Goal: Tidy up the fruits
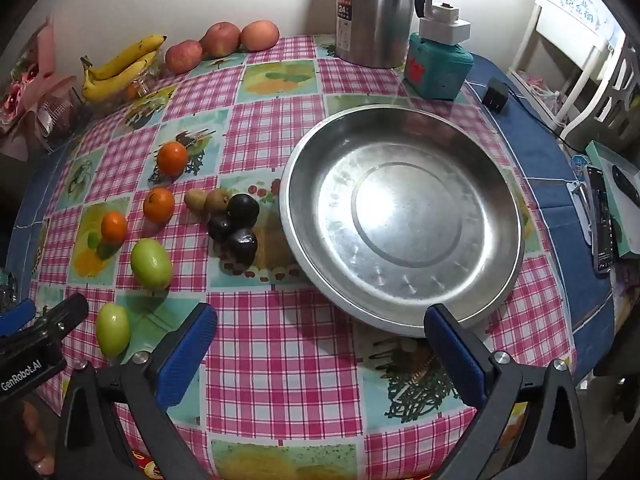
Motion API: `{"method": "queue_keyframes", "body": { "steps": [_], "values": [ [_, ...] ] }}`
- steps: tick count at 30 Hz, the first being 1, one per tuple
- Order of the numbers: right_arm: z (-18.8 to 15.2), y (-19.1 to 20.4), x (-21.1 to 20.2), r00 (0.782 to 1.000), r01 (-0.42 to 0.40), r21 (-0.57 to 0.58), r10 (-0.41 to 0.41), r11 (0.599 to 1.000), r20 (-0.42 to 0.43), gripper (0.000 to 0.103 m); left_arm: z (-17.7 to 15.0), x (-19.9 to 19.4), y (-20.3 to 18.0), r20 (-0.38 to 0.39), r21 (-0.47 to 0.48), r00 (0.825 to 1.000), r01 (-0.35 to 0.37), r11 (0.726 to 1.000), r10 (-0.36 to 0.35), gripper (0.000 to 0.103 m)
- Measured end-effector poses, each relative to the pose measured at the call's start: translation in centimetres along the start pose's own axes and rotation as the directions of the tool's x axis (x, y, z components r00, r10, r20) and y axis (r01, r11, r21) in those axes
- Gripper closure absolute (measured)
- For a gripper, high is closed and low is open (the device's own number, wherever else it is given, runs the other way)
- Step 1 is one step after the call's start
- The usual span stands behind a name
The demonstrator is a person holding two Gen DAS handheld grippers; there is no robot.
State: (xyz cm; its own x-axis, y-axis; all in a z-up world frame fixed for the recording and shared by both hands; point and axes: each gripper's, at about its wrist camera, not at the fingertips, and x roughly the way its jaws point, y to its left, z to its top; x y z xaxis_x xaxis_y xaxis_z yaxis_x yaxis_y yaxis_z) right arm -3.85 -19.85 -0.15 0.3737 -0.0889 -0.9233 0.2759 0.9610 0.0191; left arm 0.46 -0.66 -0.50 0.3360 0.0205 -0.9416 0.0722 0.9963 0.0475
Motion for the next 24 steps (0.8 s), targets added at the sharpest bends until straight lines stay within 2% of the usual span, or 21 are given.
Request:
{"method": "queue_keyframes", "body": {
  "steps": [3, 24],
  "values": [
    [0.04, -0.15, 0.13, 1.0, -0.003, 0.01, 0.003, 1.0, 0.002, 0.0, -0.33, -0.07, 0.39, 0.026, 0.003, 0.999, 0.039, 0.999, -0.039, 0.0],
    [-0.15, -0.92, -0.11, 1.0, -0.005, 0.049, 0.004, 0.999, 0.02, 0.0, -0.27, -0.34, -0.51, 0.041, 0.04, 0.999, 0.024, 0.999, -0.026, 0.0]
  ]
}}
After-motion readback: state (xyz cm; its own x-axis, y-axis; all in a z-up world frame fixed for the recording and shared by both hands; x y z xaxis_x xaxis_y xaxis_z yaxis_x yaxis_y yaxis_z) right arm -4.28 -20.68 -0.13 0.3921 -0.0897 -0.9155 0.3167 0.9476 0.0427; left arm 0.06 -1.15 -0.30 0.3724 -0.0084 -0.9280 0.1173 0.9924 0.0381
